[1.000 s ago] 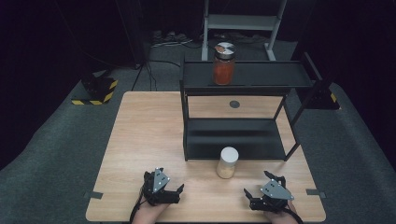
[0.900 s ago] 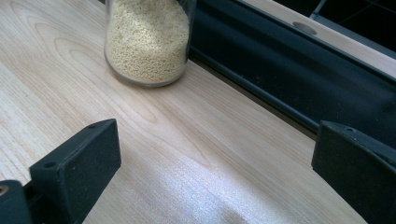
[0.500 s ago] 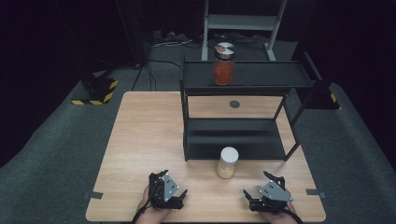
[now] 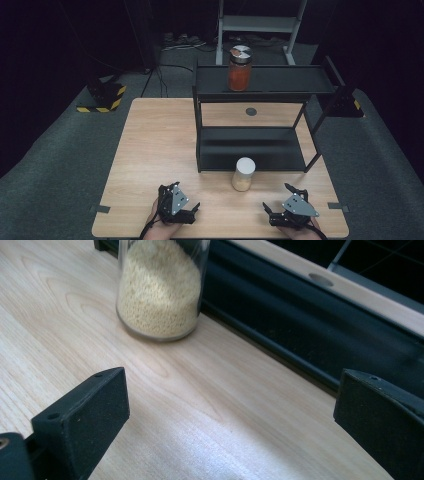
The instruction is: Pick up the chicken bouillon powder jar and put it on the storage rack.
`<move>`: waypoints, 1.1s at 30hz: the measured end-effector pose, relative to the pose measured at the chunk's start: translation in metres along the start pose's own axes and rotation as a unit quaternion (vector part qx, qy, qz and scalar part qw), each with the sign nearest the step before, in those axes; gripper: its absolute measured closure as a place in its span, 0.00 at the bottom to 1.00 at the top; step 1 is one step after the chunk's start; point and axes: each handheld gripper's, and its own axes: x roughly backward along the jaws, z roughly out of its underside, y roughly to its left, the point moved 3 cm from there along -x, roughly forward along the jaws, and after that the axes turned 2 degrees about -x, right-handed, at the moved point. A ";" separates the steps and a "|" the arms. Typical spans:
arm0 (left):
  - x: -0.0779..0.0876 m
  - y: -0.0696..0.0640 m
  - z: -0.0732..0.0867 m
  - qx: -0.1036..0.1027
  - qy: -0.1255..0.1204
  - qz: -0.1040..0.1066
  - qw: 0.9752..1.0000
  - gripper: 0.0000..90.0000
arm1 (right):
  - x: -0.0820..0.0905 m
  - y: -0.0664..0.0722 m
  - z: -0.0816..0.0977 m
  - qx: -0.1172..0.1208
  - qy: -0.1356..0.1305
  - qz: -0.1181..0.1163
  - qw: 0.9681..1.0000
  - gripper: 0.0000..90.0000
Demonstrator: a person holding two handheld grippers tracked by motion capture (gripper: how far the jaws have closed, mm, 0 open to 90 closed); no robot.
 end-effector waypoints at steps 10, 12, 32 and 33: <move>0.001 0.004 0.003 0.011 -0.008 0.008 1.000 0.01 | 0.015 -0.002 -0.012 -0.016 -0.041 -0.005 0.999 0.00; 0.001 0.004 0.003 0.009 -0.008 0.008 1.000 0.01 | 0.015 -0.001 -0.013 -0.014 -0.042 -0.006 0.999 0.00; 0.001 0.004 0.003 0.005 -0.011 0.014 1.000 0.01 | 0.002 0.005 -0.035 -0.041 -0.061 -0.028 0.997 0.00; 0.001 0.005 0.003 0.004 -0.011 0.015 1.000 0.01 | 0.000 0.004 -0.038 -0.043 -0.062 -0.031 0.997 0.00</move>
